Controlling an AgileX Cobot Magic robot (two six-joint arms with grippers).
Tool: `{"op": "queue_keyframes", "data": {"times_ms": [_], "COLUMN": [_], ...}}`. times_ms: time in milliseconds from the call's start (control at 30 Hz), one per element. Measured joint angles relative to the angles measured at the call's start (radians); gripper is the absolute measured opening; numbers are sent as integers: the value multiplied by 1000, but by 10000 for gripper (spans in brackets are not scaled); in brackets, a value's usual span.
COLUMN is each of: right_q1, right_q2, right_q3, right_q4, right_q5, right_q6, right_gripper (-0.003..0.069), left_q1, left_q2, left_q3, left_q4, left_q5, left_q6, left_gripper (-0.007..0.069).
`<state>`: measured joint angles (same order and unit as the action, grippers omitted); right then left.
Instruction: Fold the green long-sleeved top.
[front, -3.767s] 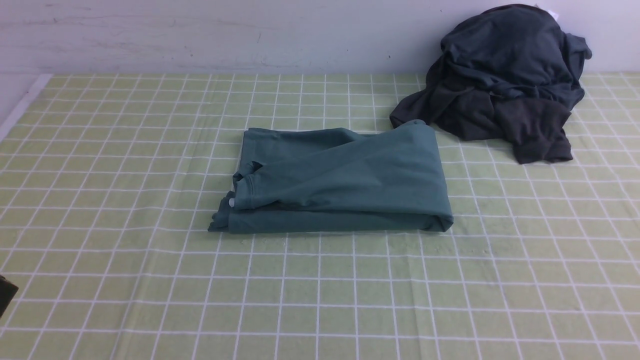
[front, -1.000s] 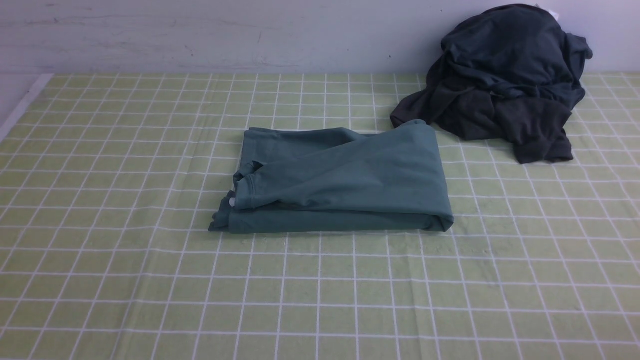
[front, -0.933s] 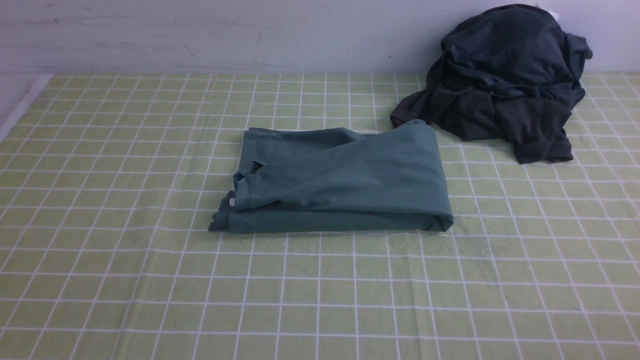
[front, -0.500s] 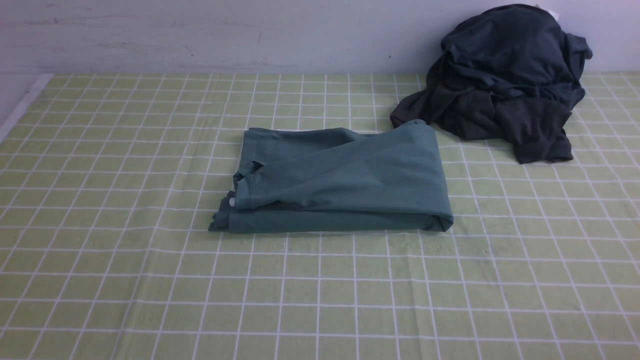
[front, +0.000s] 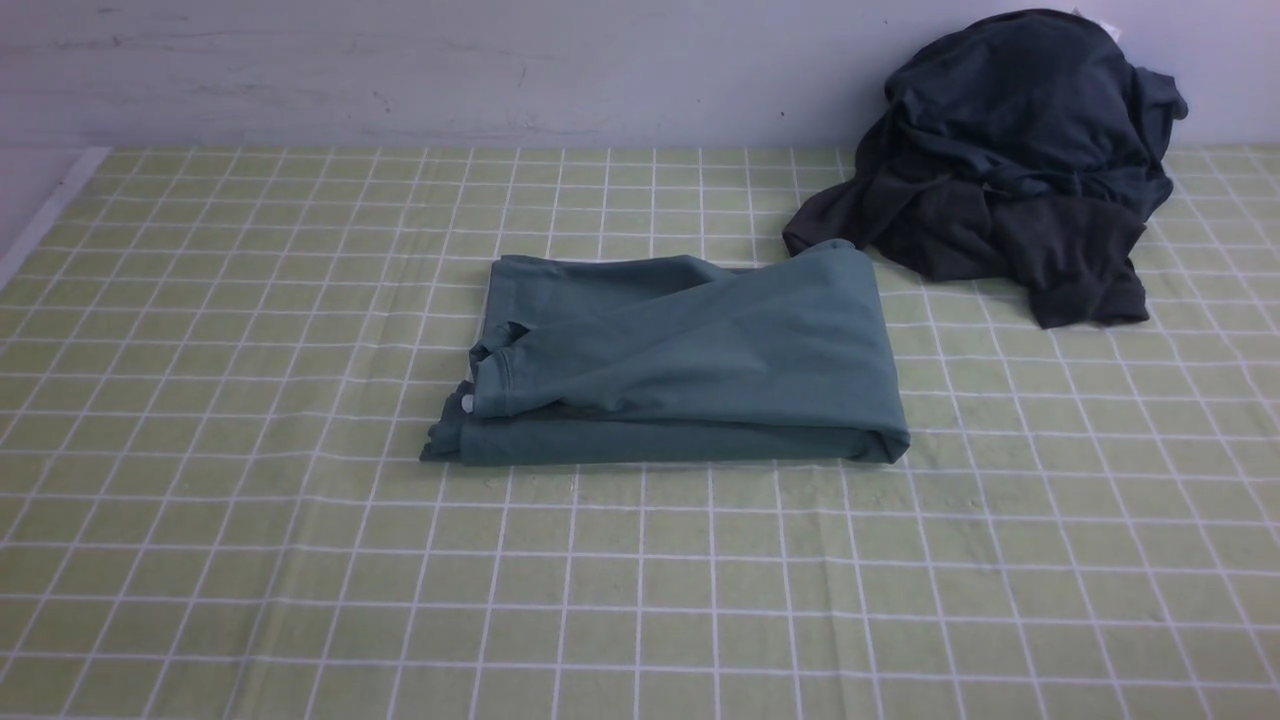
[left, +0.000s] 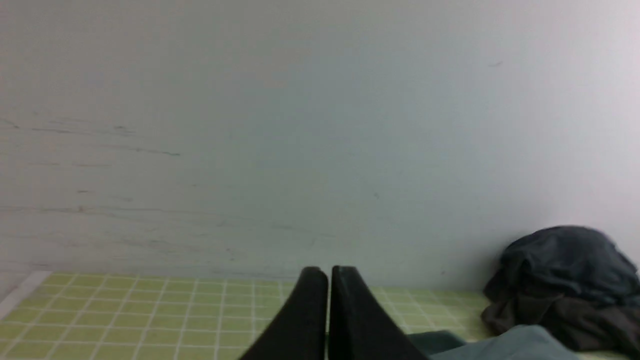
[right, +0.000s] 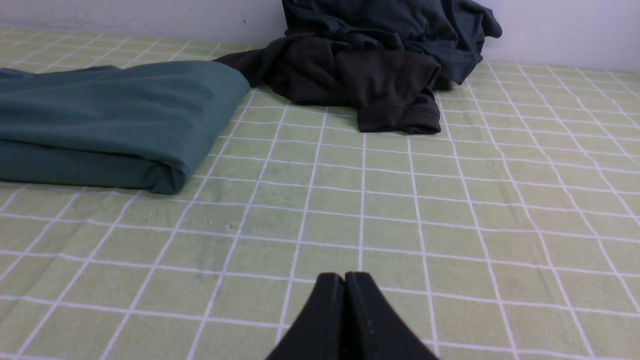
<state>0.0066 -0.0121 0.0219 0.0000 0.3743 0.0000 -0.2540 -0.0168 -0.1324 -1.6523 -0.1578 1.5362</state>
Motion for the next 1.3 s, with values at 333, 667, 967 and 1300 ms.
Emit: {"op": "queue_keyframes", "data": {"times_ms": [333,667,967,1300], "right_q1": [0,0,0,0], "right_q2": [0,0,0,0], "right_q3": [0,0,0,0], "right_q4": [0,0,0,0], "right_q5": [0,0,0,0], "right_q6": [0,0,0,0], "right_gripper": [-14,-14,-14,-14], "left_q1": [151,180,226,226], "left_q2": [0,0,0,0], "left_q3": [111,158,157,156], "left_q4": [978,1522,1540,1540], "left_q5": [209,493,498,500], "left_q6": [-807,-1284,-1318,-1319], "left_gripper": [-1,-1,-1,-1]}}
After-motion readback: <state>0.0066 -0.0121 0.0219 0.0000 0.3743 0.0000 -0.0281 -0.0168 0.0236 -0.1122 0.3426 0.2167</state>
